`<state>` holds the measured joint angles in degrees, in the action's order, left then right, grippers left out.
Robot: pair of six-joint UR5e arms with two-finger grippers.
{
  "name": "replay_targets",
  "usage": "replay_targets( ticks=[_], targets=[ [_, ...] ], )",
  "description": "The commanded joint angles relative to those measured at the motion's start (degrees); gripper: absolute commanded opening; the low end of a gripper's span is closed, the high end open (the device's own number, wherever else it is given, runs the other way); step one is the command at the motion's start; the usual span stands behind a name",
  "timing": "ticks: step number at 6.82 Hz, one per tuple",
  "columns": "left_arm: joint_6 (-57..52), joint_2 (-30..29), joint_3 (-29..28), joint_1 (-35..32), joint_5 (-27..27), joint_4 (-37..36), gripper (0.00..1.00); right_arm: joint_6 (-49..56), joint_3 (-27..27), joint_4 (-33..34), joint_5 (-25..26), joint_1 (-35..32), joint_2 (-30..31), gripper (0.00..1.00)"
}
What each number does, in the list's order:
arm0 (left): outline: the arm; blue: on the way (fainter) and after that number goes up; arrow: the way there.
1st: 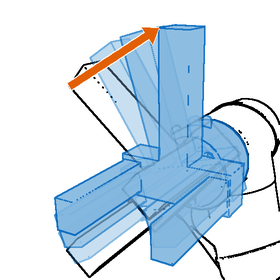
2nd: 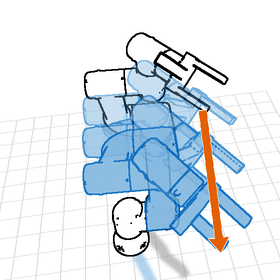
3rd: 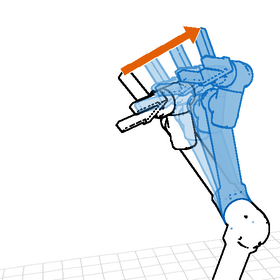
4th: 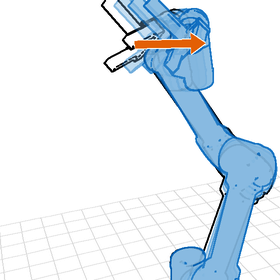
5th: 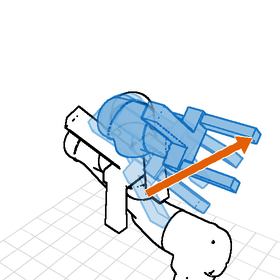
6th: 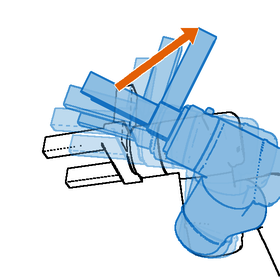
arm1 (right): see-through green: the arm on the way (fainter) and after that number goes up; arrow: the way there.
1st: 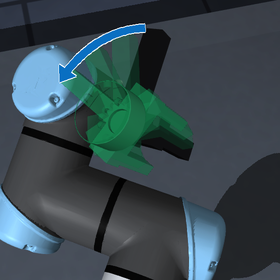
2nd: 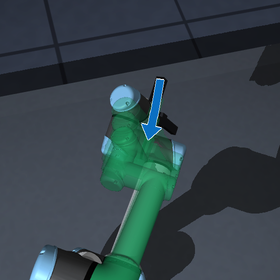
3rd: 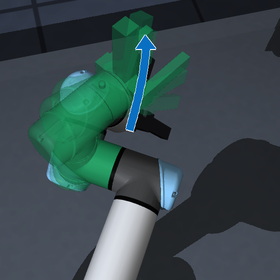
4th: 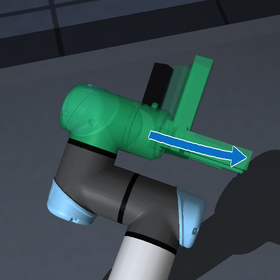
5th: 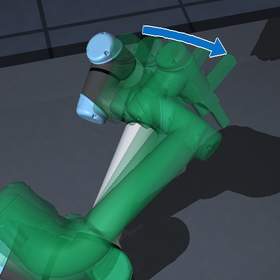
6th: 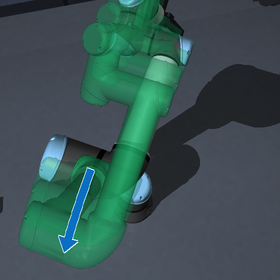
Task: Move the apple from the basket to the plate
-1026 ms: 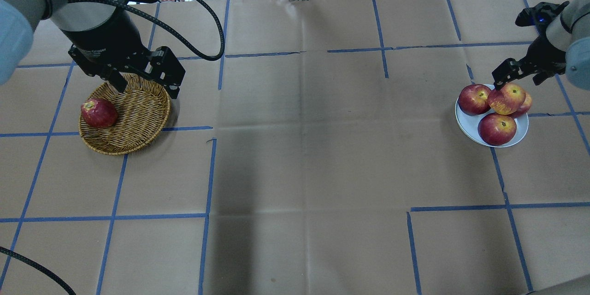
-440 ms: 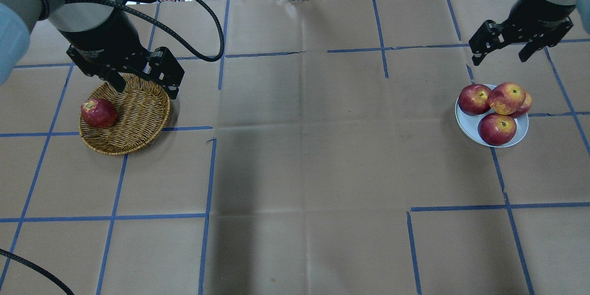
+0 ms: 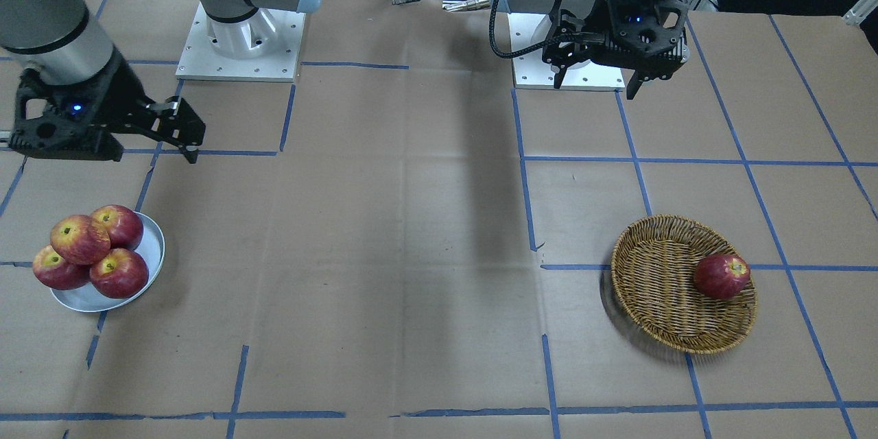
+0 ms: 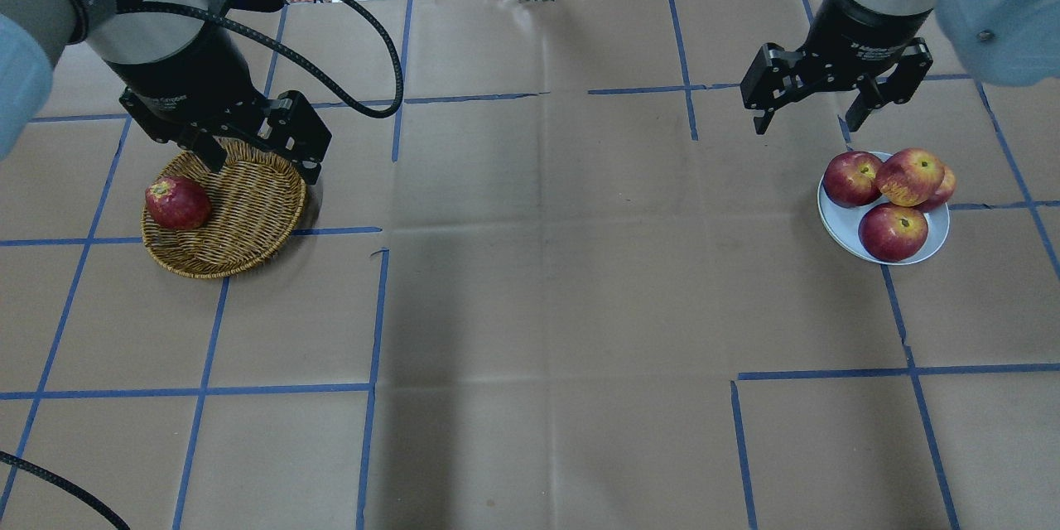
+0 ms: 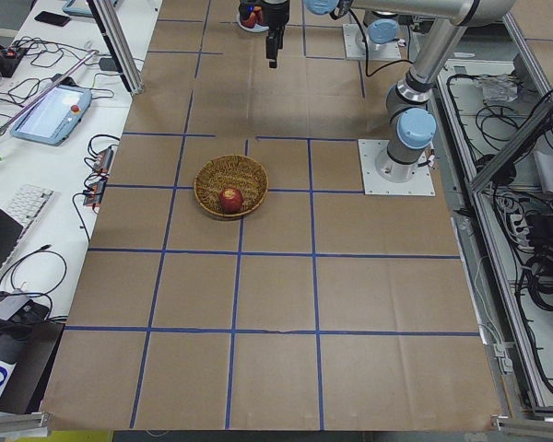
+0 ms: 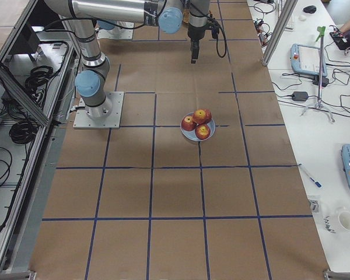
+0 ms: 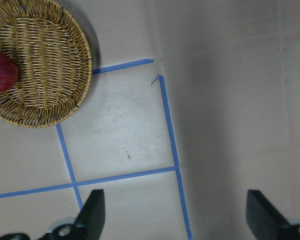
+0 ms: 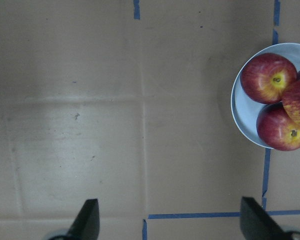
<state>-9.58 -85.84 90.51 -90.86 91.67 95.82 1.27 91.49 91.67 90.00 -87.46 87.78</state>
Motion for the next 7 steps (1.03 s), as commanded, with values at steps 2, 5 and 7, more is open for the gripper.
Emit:
replay_targets(
  ticks=[2,5,7],
  targets=[
    [0.00,0.15,0.63,-0.10,0.09,-0.02,0.99,-1.53,0.01,-0.88,-0.27,-1.48,1.69,1.00],
    [0.00,-0.38,-0.07,-0.10,0.09,0.16,0.99,-1.44,0.09,-0.79,0.00,-1.48,1.51,1.00],
    [0.00,-0.38,0.02,-0.10,-0.09,0.07,0.99,-1.00,0.01,-0.79,0.09,-1.48,1.51,1.00]
  ],
)
